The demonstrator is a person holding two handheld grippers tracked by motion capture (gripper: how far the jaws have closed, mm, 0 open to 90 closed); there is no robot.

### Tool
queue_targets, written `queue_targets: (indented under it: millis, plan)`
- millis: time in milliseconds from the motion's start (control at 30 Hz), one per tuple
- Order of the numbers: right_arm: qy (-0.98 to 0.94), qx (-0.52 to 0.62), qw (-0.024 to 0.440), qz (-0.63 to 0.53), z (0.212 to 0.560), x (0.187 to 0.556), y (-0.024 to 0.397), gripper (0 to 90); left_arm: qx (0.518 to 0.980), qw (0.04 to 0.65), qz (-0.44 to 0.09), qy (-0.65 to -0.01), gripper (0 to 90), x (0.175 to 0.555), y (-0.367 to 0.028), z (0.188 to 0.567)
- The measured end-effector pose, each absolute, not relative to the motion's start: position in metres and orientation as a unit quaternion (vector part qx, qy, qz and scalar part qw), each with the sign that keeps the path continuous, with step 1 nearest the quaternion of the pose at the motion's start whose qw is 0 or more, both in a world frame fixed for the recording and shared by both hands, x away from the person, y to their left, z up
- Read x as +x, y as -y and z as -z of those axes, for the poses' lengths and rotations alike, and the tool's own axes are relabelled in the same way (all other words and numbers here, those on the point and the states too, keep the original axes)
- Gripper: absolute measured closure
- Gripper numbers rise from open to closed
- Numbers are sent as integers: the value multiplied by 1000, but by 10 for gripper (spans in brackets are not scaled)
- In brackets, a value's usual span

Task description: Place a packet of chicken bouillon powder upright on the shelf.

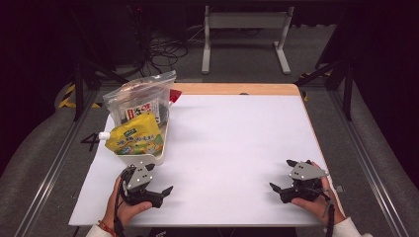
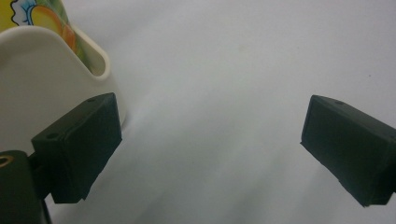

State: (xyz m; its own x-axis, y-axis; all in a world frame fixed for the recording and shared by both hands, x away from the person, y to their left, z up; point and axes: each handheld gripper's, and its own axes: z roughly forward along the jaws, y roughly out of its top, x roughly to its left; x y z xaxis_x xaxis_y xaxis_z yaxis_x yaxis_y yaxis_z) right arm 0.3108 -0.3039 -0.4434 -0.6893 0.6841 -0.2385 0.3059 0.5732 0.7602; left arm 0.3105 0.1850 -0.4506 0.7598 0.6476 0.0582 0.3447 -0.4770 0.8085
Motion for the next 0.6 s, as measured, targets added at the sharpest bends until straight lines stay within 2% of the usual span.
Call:
queue_targets:
  millis: [600]
  plan:
    - [-848,297,259,-354,446,314,300,55,838,415,-185,-302,56,314,-187,451]
